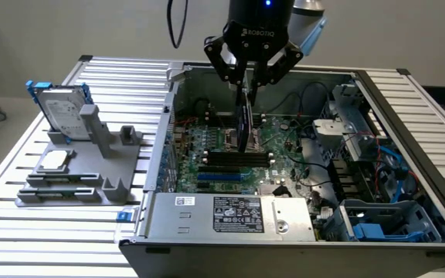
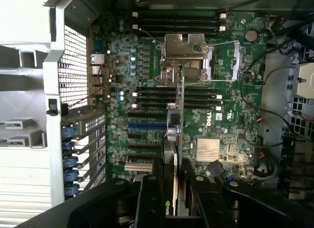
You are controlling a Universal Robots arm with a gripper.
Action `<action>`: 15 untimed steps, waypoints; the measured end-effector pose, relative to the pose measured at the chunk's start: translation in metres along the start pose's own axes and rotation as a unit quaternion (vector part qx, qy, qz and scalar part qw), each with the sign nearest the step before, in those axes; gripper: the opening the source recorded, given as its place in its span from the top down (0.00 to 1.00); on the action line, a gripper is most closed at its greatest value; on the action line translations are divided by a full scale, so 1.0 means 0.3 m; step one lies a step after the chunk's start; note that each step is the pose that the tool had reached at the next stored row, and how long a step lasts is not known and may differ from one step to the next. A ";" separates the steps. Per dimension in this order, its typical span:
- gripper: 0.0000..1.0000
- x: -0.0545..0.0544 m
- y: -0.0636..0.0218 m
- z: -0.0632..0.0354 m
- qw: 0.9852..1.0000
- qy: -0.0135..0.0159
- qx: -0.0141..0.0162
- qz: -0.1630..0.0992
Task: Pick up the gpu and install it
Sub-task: 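Insert the gpu into the slot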
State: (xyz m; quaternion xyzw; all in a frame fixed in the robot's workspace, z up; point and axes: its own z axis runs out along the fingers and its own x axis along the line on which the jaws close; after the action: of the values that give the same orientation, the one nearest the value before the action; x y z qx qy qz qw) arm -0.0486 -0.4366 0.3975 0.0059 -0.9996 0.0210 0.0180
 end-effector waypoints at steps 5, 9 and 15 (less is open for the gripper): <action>0.74 -0.001 0.002 0.001 1.000 0.000 0.000 0.000; 0.74 -0.002 0.002 0.006 0.999 -0.008 0.002 -0.032; 0.74 -0.002 0.002 0.021 0.996 -0.016 0.003 -0.086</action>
State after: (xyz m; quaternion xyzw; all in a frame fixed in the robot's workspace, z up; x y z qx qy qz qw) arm -0.0482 -0.4361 0.3913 0.0923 -0.9955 0.0227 0.0033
